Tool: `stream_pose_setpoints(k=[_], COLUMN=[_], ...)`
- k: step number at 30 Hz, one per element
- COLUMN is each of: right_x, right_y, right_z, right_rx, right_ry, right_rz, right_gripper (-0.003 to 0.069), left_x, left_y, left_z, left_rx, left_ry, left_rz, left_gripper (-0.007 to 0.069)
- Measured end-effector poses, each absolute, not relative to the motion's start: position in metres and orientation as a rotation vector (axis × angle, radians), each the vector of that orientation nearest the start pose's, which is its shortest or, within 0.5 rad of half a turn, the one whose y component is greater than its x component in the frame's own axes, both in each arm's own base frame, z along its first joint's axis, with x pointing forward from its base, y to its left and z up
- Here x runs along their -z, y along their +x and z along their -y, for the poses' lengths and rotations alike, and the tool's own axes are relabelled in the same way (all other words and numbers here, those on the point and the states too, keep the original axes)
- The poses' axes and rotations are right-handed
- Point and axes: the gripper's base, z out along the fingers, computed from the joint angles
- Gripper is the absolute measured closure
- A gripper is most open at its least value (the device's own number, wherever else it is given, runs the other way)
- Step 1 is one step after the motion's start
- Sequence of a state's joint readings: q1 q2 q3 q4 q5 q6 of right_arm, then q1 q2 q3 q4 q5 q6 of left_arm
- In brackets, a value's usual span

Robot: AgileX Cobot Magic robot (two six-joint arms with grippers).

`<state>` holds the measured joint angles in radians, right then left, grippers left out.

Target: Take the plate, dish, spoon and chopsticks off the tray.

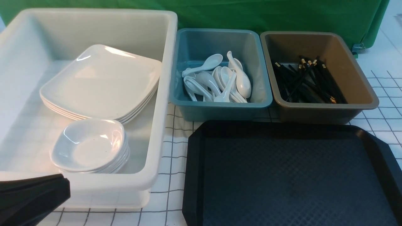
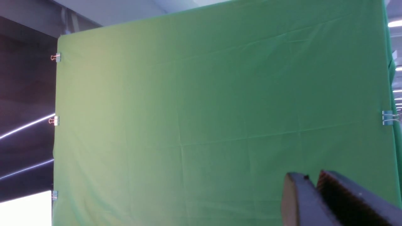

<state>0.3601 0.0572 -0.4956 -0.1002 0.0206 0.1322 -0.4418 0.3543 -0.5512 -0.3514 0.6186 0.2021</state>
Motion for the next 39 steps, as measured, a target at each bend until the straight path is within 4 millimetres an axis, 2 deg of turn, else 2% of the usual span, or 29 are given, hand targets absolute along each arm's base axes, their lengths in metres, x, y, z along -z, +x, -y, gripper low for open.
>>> stream_pose_setpoints(k=[7, 11, 13, 14, 15, 16, 17, 18, 20, 21, 23, 39], right_x=[-0.366, -0.366, -0.366, -0.366, -0.366, -0.366, -0.366, -0.366, -0.366, -0.366, -0.366, -0.366], right_y=[0.005, 0.005, 0.005, 0.005, 0.005, 0.005, 0.005, 0.005, 0.005, 0.005, 0.005, 0.005], right_z=[-0.002, -0.002, -0.002, -0.002, -0.002, -0.002, -0.002, -0.002, -0.002, -0.002, -0.002, -0.002], right_rx=[-0.353, -0.353, -0.353, -0.353, -0.353, -0.353, -0.353, -0.353, -0.353, -0.353, -0.353, -0.353], right_ry=[-0.173, -0.173, -0.173, -0.173, -0.173, -0.173, -0.173, -0.173, -0.173, -0.173, -0.173, -0.173], right_rz=[-1.058, -1.058, -1.058, -1.058, -1.058, -1.058, -1.058, -1.058, -1.058, -1.058, -1.058, -1.058], right_gripper=[0.0536, 0.0529, 0.0522, 0.052, 0.0516, 0.0515, 0.0515, 0.0515, 0.0512, 0.0512, 0.0503, 0.0477], left_x=[-0.32, -0.304, -0.282, -0.28, -0.262, -0.255, -0.253, -0.238, -0.221, -0.221, -0.205, -0.194], left_y=[0.055, 0.053, 0.054, 0.053, 0.054, 0.053, 0.054, 0.054, 0.055, 0.055, 0.057, 0.056], left_z=[0.033, 0.023, 0.016, 0.015, 0.012, 0.01, 0.01, 0.007, 0.004, 0.004, 0.002, 0.002], left_rx=[0.379, 0.258, 0.158, 0.151, 0.094, 0.072, 0.066, 0.028, -0.012, -0.012, -0.042, -0.048], left_ry=[0.442, 0.351, 0.276, 0.27, 0.22, 0.199, 0.196, 0.162, 0.127, 0.126, 0.097, 0.096], left_rz=[-1.704, -1.589, -1.543, -1.534, -1.518, -1.509, -1.512, -1.513, -1.532, -1.529, -1.566, -1.672], left_gripper=[0.0625, 0.0625, 0.0625, 0.0625, 0.0625, 0.0625, 0.0625, 0.0624, 0.0624, 0.0624, 0.0624, 0.0622])
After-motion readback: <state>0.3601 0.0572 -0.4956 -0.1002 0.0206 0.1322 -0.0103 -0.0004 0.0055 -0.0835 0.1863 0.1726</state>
